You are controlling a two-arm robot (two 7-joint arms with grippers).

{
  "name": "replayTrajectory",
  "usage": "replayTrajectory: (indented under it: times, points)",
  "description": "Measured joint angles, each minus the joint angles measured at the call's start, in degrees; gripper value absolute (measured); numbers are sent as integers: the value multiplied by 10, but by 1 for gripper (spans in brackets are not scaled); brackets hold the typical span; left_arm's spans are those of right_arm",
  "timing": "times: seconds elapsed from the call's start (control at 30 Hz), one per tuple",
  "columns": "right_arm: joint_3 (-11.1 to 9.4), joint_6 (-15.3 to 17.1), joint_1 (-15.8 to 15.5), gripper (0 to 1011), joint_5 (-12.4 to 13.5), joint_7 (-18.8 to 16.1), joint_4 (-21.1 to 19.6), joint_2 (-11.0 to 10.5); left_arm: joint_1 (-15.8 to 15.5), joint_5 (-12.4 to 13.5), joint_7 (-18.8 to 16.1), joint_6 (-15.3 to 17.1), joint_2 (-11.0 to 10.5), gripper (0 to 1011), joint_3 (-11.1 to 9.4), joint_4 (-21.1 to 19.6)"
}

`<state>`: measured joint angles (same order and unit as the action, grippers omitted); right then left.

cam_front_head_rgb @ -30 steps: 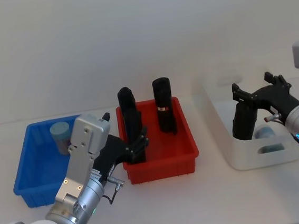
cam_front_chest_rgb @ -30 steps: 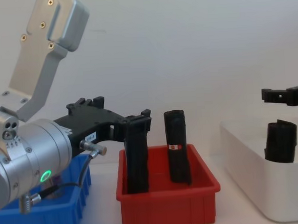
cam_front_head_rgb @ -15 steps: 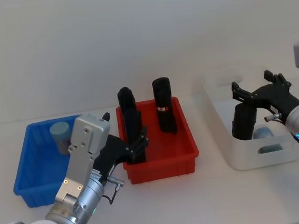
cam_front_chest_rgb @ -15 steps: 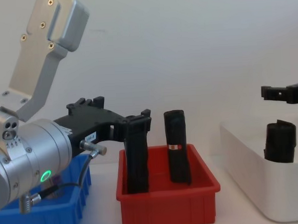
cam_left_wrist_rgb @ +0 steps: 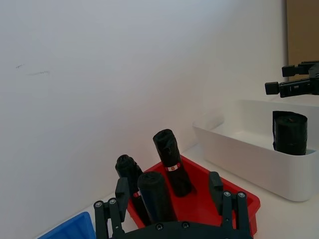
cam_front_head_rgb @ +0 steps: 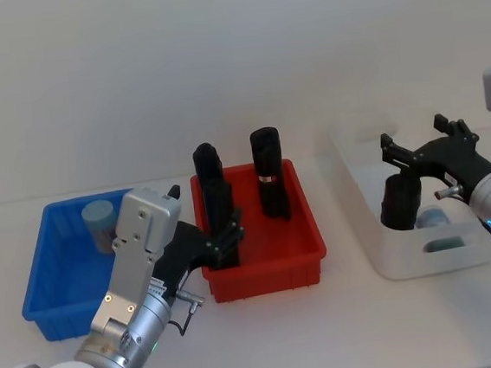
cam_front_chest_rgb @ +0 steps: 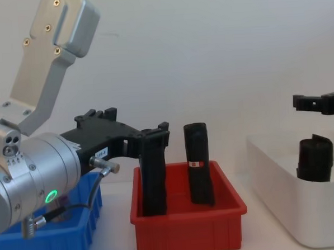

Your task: Pick the cotton swabs from the blue box and place them into the white box.

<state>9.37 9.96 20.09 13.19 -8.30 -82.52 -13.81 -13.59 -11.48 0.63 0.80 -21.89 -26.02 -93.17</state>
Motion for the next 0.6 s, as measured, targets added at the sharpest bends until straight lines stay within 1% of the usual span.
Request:
replayTrajectory:
  times: [0.6]
  points:
    - [0,-1,0,1001,0,0,-1,0,0,0,0,0,0,1004,0,0]
